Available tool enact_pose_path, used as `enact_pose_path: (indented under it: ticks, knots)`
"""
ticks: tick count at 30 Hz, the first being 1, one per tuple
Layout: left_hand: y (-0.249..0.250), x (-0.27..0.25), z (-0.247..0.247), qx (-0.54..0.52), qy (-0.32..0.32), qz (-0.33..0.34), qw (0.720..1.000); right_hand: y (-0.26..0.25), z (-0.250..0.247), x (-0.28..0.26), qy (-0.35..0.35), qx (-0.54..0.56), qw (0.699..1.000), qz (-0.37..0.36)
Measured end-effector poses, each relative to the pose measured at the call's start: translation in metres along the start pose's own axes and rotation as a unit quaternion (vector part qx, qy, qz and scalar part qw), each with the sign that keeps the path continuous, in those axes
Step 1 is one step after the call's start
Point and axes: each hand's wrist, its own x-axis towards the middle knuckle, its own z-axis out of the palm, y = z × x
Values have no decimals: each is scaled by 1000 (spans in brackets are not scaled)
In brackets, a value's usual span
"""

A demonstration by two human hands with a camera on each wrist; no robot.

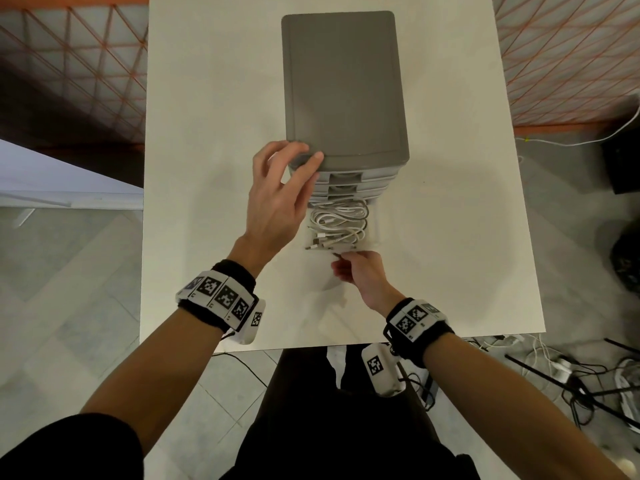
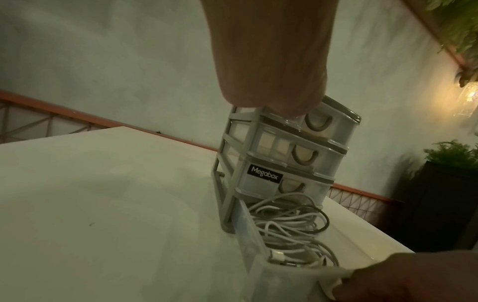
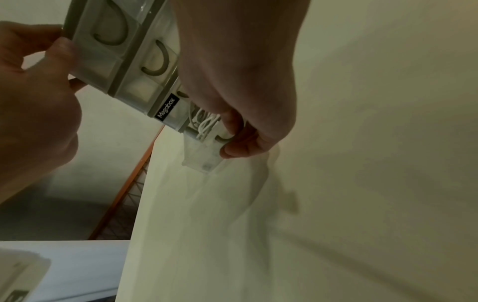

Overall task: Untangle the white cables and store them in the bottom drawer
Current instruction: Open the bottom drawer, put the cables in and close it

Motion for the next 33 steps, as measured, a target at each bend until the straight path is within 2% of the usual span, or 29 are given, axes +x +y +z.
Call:
enact_pose_path:
  ticks: [8, 16, 18, 20, 21, 22, 23, 25, 26, 27, 28, 30, 33]
  knots:
    - [-2, 0, 2, -2, 16, 18, 1000, -32, 12, 26, 28, -15, 999, -8]
    - [0, -6, 1, 6, 15, 7, 1000, -33, 14, 28, 20, -32, 999, -23]
    - [1, -3, 0, 3, 13, 6, 1000, -35, 9, 27, 18, -55, 998, -21]
    - [5, -4, -3, 8, 14, 0, 1000, -37, 0, 19, 27, -141, 988, -50]
    - [9, -7, -5, 10, 13, -1, 1000, -35, -6, 14, 49, -217, 970, -97]
    - [13, -15, -6, 9, 6, 3, 1000, -32, -12, 8, 82, -294, 937, -170]
    - [18, -25, -5, 1, -10, 12, 1000, -30, -17, 1, 107, -353, 892, -263]
    - [27, -49, 2, -19, -77, 39, 996, -24, -23, -8, 121, -434, 780, -435]
    - [29, -62, 8, -22, -115, 46, 992, -23, -26, -6, 104, -462, 732, -490]
    - [30, -73, 14, -18, -156, 41, 987, -22, -28, -2, 85, -485, 700, -517]
    - [29, -82, 21, -8, -200, 23, 980, -22, -30, 2, 72, -508, 681, -523]
    - [24, -93, 31, 29, -282, -18, 959, -23, -35, 7, 55, -556, 669, -490]
    - [17, -96, 39, 63, -352, -45, 933, -27, -38, 7, 36, -609, 658, -441]
